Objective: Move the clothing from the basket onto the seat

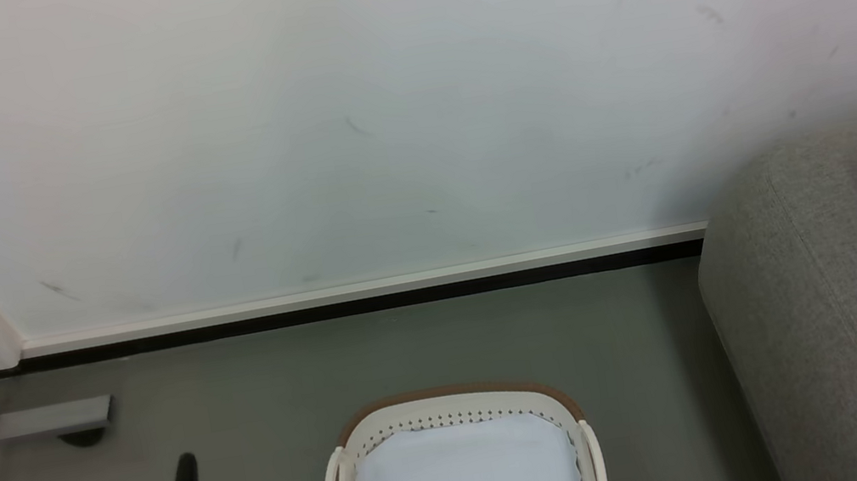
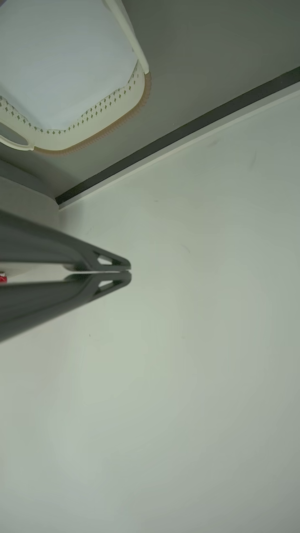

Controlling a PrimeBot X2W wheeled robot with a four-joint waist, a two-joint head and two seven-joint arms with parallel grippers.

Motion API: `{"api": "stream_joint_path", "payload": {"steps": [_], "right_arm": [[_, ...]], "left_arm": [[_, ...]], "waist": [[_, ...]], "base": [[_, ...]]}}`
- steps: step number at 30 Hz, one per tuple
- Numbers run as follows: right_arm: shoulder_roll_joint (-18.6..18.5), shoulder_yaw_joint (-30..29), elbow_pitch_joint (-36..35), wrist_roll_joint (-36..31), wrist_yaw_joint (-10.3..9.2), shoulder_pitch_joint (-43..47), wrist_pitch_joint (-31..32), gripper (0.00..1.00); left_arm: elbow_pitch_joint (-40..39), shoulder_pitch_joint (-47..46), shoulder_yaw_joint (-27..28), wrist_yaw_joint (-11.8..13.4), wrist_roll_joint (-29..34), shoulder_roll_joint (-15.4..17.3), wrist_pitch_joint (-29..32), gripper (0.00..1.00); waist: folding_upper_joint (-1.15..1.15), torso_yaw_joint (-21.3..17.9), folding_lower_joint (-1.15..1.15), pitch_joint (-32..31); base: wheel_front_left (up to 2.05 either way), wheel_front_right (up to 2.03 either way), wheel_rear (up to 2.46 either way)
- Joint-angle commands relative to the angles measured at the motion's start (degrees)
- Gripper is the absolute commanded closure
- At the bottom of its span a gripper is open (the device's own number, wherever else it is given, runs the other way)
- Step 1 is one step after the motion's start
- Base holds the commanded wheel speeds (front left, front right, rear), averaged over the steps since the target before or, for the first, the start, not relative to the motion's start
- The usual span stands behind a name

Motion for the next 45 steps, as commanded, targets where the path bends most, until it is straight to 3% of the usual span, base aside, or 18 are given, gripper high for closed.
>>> {"api": "stream_joint_path", "payload": {"steps": [1, 28, 45], "right_arm": [[-0.4, -0.3, -0.4, 1.2, -0.11, -1.0, 0.3, 1.0], [-0.2, -2.2, -1.2, 11.6, -0.13, -1.8, 3.4, 1.0], [0.0, -2.4, -1.2, 11.3, -0.13, -1.8, 3.4, 1.0]], "left_arm": [[-0.1, -1.1, 0.4, -0.2, -1.7, 0.2, 0.4, 1.0], [0.3, -2.9, 1.2, -0.2, -12.1, 0.1, 3.3, 1.0], [0.3, -2.8, 1.2, -0.2, -12.0, 0.1, 3.4, 1.0]], "waist": [[0.0, 0.0, 0.0, 0.0], [0.0, 0.4, 0.0, 0.5], [0.0, 0.4, 0.0, 0.5]], "base": [[0.0, 0.0, 0.0], [0.0, 0.0, 0.0], [0.0, 0.0, 0.0]]}}
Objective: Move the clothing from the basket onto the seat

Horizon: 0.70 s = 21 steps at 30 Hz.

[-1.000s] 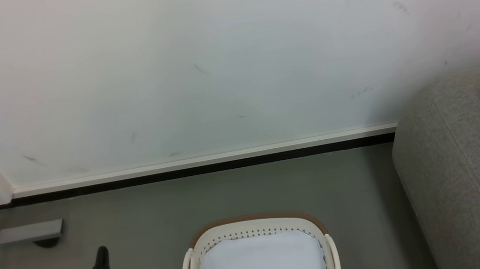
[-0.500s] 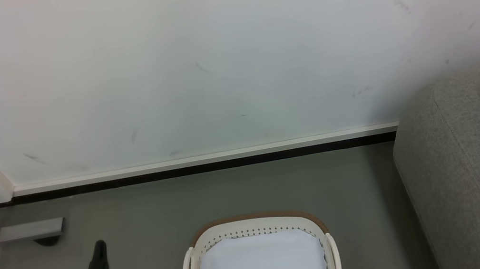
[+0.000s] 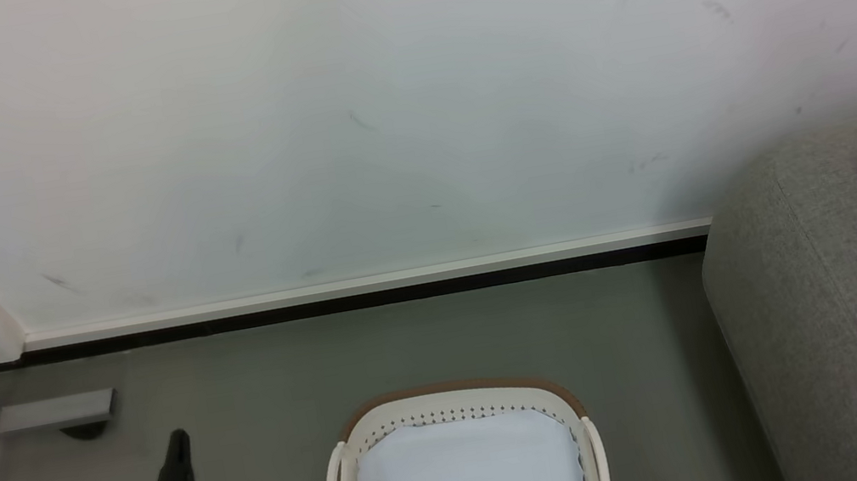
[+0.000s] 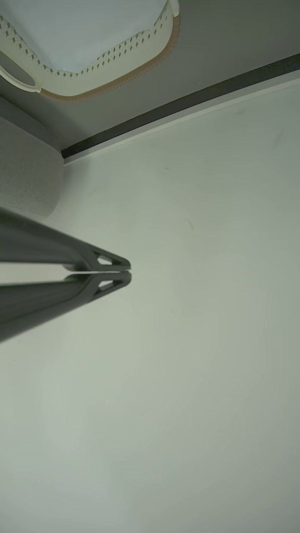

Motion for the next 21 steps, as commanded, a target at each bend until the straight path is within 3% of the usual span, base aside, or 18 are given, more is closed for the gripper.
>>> {"api": "stream_joint_path", "payload": {"steps": [1, 21], "right_arm": [[0.0, -0.1, -0.2, -0.1, -0.12, -0.6, 0.0, 1.0], [0.1, -0.4, -0.2, -0.4, -0.12, -0.7, 0.3, 1.0]], "left_arm": [[0.0, -0.5, 0.2, -0.2, -0.8, 0.1, 0.3, 1.0], [0.0, -0.5, 0.2, -0.2, -0.8, 0.1, 0.3, 1.0]], "waist": [[0.0, 0.0, 0.0, 0.0], [0.0, 0.0, 0.0, 0.0]], "base": [[0.0, 0.0, 0.0], [0.0, 0.0, 0.0]]}}
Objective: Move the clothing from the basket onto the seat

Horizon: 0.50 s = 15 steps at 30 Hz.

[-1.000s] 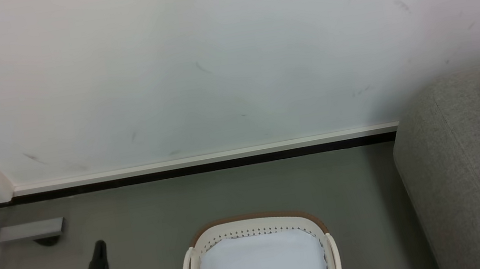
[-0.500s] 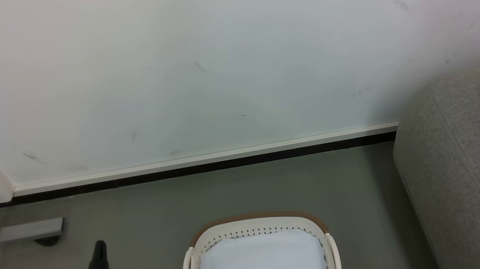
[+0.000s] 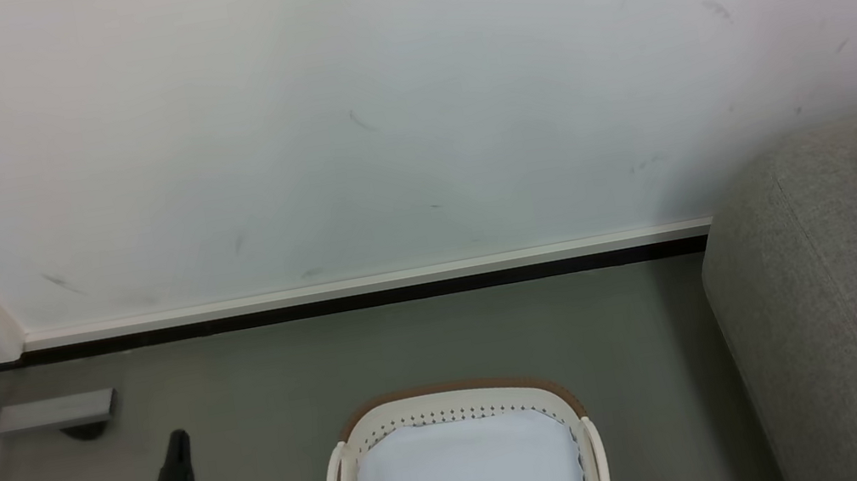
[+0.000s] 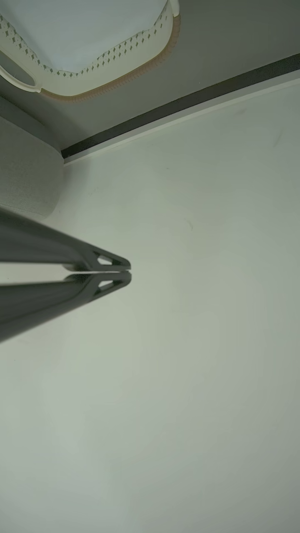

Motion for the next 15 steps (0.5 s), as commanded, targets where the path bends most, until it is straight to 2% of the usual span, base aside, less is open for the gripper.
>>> {"api": "stream_joint_path", "payload": {"steps": [1, 15], "right_arm": [[0.0, -0.2, -0.2, -0.3, -0.12, -0.6, 0.2, 1.0], [0.1, -0.3, -0.2, -0.3, -0.12, -0.7, 0.3, 1.0]], "left_arm": [[0.0, -0.5, 0.2, -0.2, -0.8, 0.1, 0.3, 1.0], [0.0, -0.5, 0.2, -0.2, -0.7, 0.1, 0.3, 1.0]], "waist": [[0.0, 0.0, 0.0, 0.0], [0.0, 0.0, 0.0, 0.0]], "base": [[0.0, 0.0, 0.0], [0.0, 0.0, 0.0]]}}
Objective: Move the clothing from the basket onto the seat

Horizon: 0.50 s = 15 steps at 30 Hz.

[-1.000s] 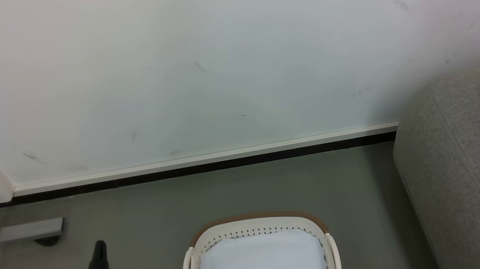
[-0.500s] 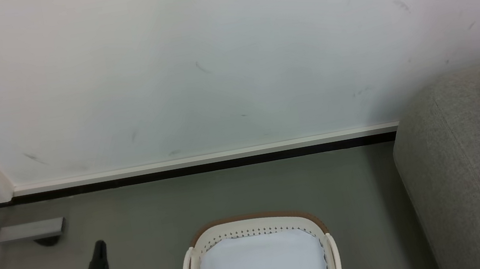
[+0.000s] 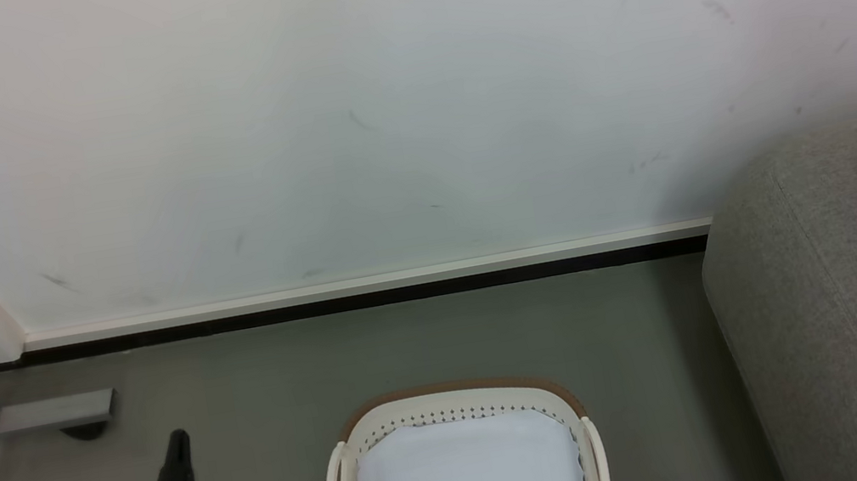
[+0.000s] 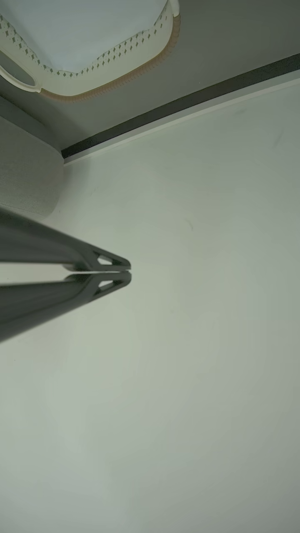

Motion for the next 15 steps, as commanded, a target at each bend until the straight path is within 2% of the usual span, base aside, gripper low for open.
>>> {"api": "stream_joint_path", "payload": {"steps": [1, 15], "right_arm": [[0.0, -0.2, -0.2, -0.2, -0.12, -0.7, 0.3, 1.0], [0.1, -0.3, -0.1, -0.3, -0.12, -0.7, 0.4, 1.0]], "left_arm": [[0.0, -0.4, 0.2, -0.2, -0.7, 0.1, 0.3, 1.0], [0.0, -0.4, 0.2, -0.2, -0.7, 0.1, 0.3, 1.0]], "waist": [[0.0, 0.0, 0.0, 0.0], [0.0, 0.0, 0.0, 0.0]], "base": [[0.0, 0.0, 0.0], [0.0, 0.0, 0.0]]}}
